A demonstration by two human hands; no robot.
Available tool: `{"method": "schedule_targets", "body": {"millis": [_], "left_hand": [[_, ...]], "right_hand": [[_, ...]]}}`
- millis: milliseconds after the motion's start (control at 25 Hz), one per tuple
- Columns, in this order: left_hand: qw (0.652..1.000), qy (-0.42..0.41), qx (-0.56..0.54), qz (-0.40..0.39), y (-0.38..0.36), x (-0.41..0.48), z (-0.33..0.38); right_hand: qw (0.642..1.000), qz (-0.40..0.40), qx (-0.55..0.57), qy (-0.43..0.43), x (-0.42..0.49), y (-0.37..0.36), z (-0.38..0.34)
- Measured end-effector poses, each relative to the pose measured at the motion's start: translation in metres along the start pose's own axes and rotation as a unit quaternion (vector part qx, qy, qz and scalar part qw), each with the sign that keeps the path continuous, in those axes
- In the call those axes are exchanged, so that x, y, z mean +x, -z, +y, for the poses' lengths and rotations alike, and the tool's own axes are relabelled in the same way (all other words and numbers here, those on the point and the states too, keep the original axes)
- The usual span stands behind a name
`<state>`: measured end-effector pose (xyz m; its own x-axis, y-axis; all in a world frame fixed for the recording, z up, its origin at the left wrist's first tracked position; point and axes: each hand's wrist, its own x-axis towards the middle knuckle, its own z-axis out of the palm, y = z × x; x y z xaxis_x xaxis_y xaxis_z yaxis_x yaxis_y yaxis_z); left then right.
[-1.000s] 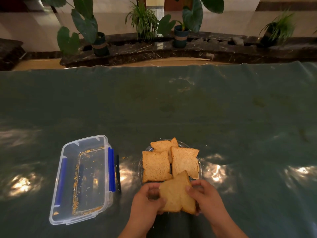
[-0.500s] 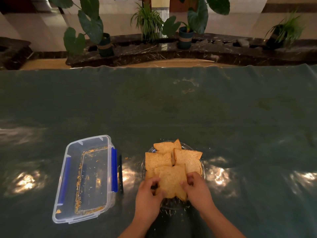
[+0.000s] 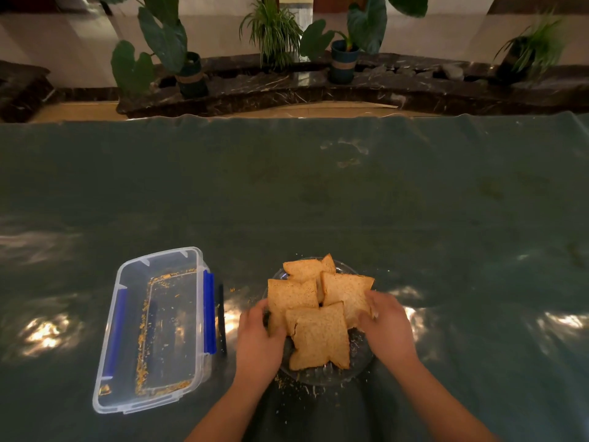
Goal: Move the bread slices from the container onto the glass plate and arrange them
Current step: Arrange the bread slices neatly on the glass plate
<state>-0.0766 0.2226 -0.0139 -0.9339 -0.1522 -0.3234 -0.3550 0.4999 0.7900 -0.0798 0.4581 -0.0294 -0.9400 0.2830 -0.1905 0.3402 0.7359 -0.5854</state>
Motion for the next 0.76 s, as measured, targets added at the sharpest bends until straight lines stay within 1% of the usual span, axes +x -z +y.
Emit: {"method": "schedule_targets", "body": {"millis": [80, 160, 280, 360, 480, 600, 760], "left_hand": [[1.0, -0.007, -0.02, -0.016, -0.002, 0.005, 0.006], [0.999, 0.004, -0.04, -0.019, -0.003, 0.006, 0.008], [0.997, 0.034, -0.068, -0.018, -0.002, 0.005, 0.003], [0.996, 0.047, -0.078, -0.015, -0.002, 0.006, 0.001], [0.994, 0.051, -0.091, -0.016, -0.002, 0.008, 0.0], [0.996, 0.049, -0.079, -0.016, -0.002, 0.008, -0.003], [0.996, 0.044, -0.074, -0.017, -0.003, 0.007, -0.004]], "right_hand": [[0.996, 0.006, -0.068, 0.053, 0.02, 0.004, -0.006], [0.985, 0.005, -0.134, 0.108, 0.04, 0.005, -0.013], [0.971, -0.046, -0.188, 0.14, 0.061, 0.002, -0.023], [0.966, -0.075, -0.199, 0.149, 0.066, -0.002, -0.024], [0.968, -0.061, -0.187, 0.154, 0.065, -0.006, -0.019], [0.97, -0.067, -0.175, 0.158, 0.059, -0.008, -0.018], [0.966, -0.054, -0.193, 0.16, 0.055, -0.009, -0.017]]}}
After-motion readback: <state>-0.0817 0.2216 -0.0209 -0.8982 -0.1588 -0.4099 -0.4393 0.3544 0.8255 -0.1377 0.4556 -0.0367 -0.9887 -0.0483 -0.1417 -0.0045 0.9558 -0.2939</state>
